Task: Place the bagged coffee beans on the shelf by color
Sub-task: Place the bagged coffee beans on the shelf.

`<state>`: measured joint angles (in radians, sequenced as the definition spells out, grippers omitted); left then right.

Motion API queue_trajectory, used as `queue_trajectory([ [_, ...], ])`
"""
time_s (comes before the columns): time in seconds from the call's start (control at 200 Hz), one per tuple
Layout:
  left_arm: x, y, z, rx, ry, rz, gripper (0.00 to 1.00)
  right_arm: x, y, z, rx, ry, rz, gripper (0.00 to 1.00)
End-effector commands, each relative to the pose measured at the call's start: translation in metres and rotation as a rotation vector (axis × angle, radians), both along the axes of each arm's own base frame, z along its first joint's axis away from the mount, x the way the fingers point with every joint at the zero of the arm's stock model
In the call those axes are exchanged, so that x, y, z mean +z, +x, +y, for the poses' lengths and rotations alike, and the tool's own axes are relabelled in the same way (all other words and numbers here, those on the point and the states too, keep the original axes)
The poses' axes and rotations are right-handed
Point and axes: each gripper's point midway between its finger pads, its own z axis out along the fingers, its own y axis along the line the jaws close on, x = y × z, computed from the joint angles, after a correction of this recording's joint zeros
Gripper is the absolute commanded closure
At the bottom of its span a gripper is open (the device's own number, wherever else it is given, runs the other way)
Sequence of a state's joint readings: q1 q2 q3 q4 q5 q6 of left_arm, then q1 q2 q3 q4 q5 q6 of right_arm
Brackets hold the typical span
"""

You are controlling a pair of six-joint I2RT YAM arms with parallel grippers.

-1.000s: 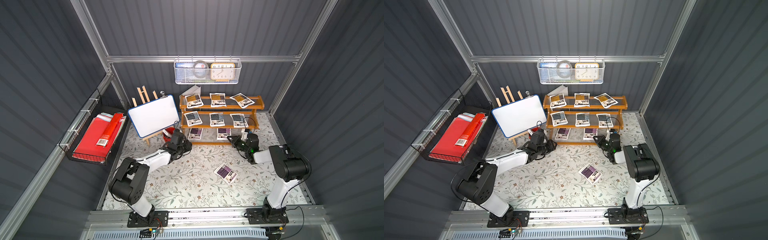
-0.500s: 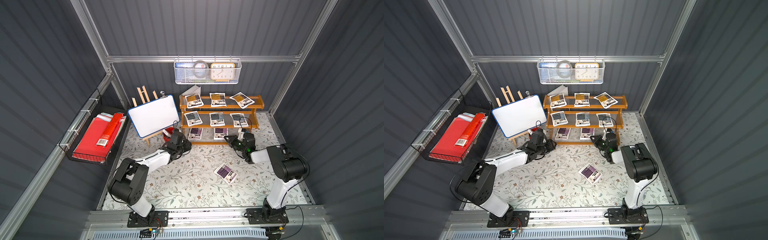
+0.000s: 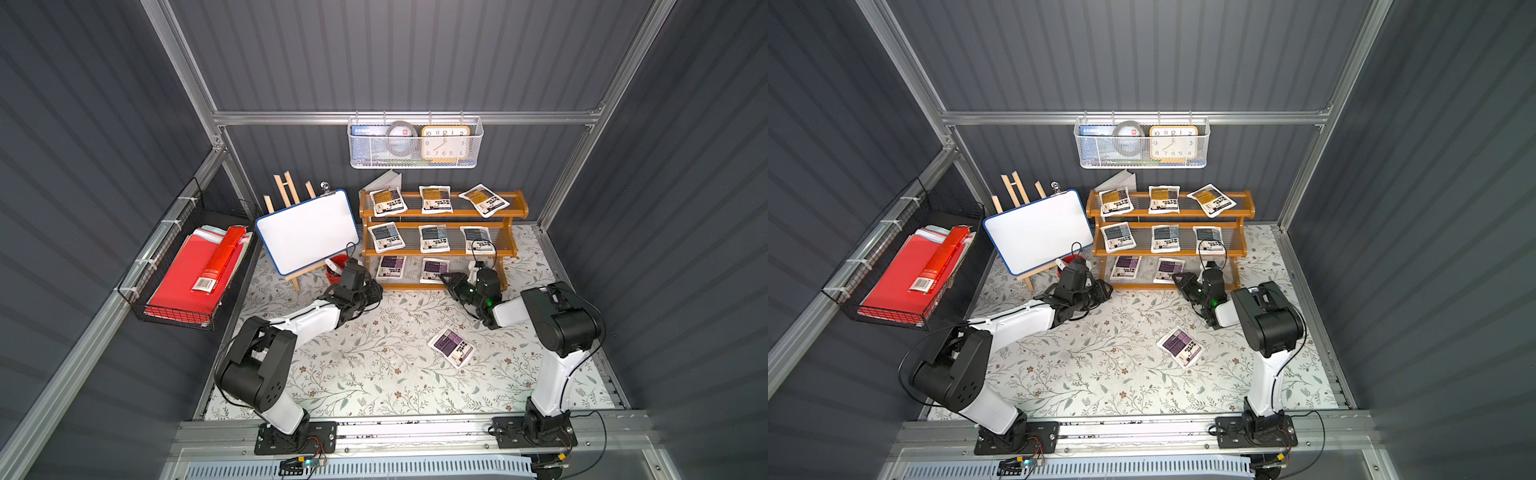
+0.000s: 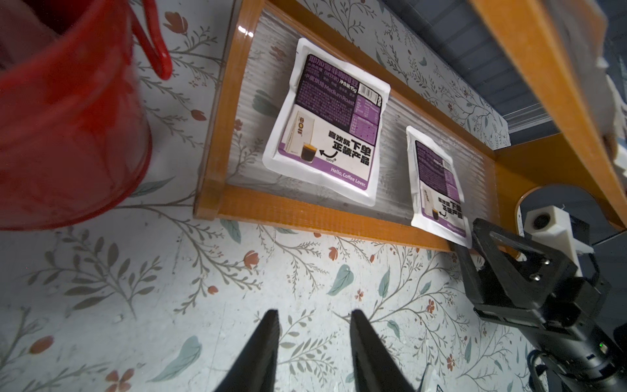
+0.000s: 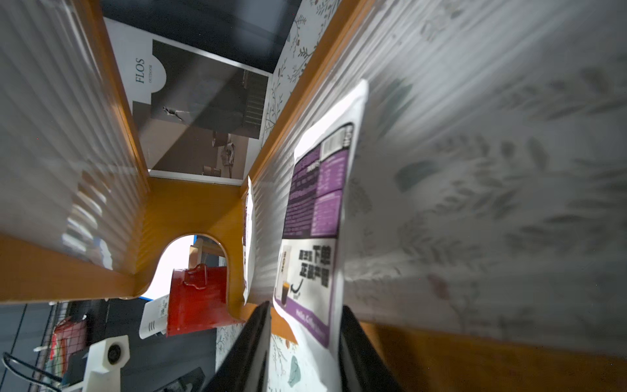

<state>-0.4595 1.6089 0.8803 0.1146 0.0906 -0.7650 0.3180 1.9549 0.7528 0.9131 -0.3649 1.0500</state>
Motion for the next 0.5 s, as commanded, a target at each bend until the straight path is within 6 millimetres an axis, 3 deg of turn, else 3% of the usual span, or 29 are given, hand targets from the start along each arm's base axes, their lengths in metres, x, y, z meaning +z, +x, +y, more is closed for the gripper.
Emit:
queue_trajectory([
  [0.0,0.009,-0.004,0.002,0.003,0.000,-0.012,0.60,0.007,0.005,0.006,0.003,-0.010,-0.005,0.46],
  [0.195,0.006,-0.002,0.001,-0.005,0.003,-0.008,0.60,-0.008,-0.003,-0.003,-0.018,-0.083,0.070,0.34],
  [0.495,0.000,-0.001,0.000,-0.022,0.026,-0.003,0.57,-0.016,-0.033,-0.027,-0.060,-0.215,0.126,0.30],
])
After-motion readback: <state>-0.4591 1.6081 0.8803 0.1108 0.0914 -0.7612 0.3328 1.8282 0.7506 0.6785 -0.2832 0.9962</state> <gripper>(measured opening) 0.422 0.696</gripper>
